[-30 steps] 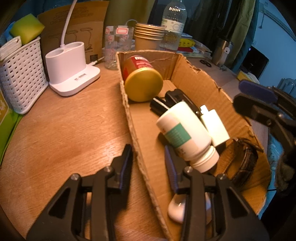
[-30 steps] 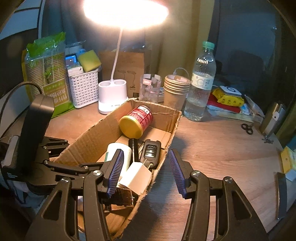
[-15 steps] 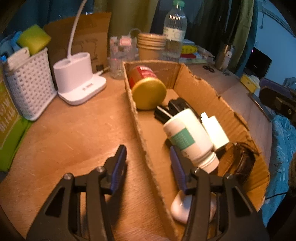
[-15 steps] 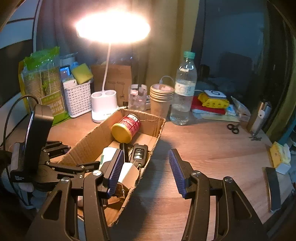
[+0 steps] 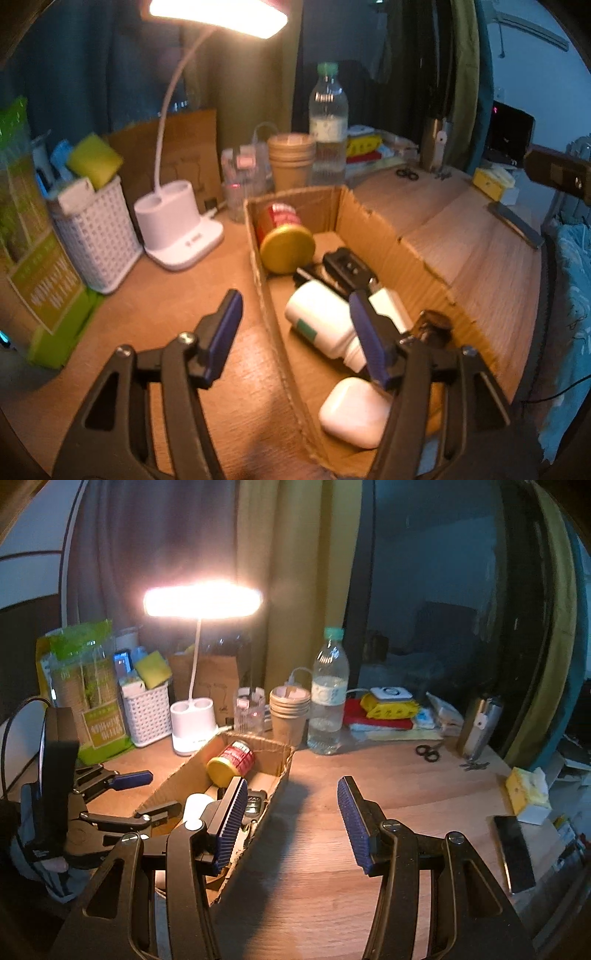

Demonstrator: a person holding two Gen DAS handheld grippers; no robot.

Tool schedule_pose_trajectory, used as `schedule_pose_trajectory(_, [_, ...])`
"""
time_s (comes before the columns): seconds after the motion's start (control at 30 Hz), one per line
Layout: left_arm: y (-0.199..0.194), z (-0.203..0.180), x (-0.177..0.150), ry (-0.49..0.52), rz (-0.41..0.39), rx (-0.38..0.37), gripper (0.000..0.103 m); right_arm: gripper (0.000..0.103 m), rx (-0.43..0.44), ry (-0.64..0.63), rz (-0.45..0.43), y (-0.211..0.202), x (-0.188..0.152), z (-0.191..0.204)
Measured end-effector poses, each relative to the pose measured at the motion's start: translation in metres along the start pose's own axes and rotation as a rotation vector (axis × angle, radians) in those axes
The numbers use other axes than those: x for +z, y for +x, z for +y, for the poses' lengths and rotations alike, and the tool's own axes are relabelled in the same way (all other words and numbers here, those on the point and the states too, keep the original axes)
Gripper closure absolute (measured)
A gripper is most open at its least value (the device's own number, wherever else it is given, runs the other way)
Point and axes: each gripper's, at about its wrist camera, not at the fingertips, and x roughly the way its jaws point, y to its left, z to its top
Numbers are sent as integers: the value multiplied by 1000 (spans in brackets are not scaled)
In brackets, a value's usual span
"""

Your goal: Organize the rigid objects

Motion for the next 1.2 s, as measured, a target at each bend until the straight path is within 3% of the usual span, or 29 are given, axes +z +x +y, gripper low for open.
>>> schedule_pose_trajectory(0.17, [-26, 0, 16, -32, -64, -3, 39, 48, -21, 14, -43, -21, 4, -8])
schedule_pose_trajectory(0.23, [-40, -1, 23, -38, -101, -5, 33, 42, -30, 18, -64, -30, 5, -10])
schedule_pose_trajectory(0.5, [-92, -19, 42, -22, -221, -4, 15, 40, -54, 39, -128, -60, 8, -18])
schedule_pose_trajectory(0.73, [-128, -32, 52, -27, -291, -7, 14, 40, -86, 60, -179, -85, 8, -24])
schedule_pose_trajectory(0.9, [-141, -43, 56, -21, -323, 4, 10, 34, -118, 85, -227, -107, 6, -32])
schedule_pose_trajectory(1.2, [-160, -55, 62, -18, -374, 22, 9, 33, -143, 116, -269, -125, 3, -44])
